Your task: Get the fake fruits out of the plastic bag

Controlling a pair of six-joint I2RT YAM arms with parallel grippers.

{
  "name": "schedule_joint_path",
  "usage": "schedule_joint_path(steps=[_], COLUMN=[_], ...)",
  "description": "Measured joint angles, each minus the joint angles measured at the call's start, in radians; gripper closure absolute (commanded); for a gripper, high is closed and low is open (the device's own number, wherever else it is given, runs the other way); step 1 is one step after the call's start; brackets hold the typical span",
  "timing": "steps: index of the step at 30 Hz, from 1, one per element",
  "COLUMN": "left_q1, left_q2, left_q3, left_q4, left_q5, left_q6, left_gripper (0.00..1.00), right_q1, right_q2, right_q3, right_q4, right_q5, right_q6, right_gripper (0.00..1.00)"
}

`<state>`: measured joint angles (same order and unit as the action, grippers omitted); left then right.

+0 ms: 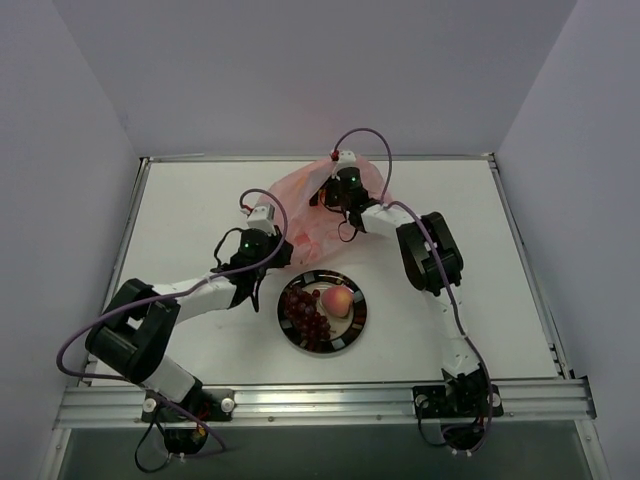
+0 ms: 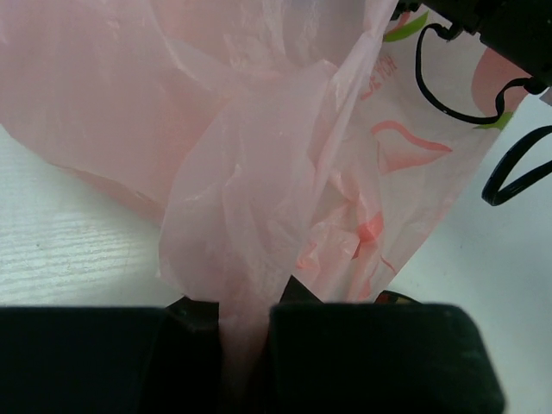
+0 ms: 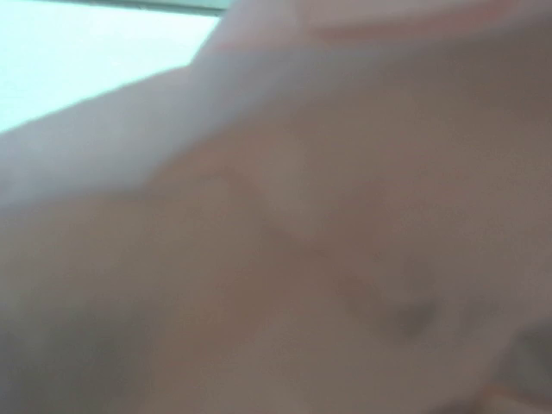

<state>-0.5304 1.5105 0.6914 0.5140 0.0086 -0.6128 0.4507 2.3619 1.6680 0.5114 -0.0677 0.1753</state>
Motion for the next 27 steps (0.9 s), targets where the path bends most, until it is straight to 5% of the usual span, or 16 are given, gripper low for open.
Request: schedule_joint_path(steps=[6, 8, 9, 10, 13, 19, 27], left_q1=[-0.008, -0.014, -0.015, -0.018, -0.021, -0.018, 0.04], left_q2=[0.009, 0.002, -0.006, -0.015, -0.044, -0.043, 0.015], left_q3=[-0.002, -0.002, -0.002, -0.002, 0.005, 0.098, 0.303], left_q4=[-0.001, -0.008, -0.015, -0.021, -0.039, -0.069, -0.099], left_q5=[0.002, 0.002, 0.0, -0.006, -0.023, -0.07, -0.095], left_q6=[-0.001, 0.0, 0.001, 0.003, 0.01, 0.042, 0.095], left_gripper=[0.98, 0.97, 0.98, 0.98, 0.98, 0.98, 0.98], right_q1=[0.042, 0.055, 0.059, 0.063, 0.071, 0.068, 0.082], right_q2=[0.05, 0.06, 0.06, 0.056, 0.042, -0.142, -0.474], right_q3=[-0.015, -0.03, -0.053, -0.08, -0.174, -0.514, -0.836], right_q4=[0.2, 0.263, 0.298, 0.338, 0.418, 0.535, 0.655], right_q5=[0.04, 0.063, 0.076, 0.09, 0.108, 0.111, 0.11], right_q6=[0.233, 0.29, 0.311, 0.327, 0.365, 0.369, 0.381], right_gripper=[0.0, 0.07, 0.13, 0.42, 0.73, 0.97, 1.0])
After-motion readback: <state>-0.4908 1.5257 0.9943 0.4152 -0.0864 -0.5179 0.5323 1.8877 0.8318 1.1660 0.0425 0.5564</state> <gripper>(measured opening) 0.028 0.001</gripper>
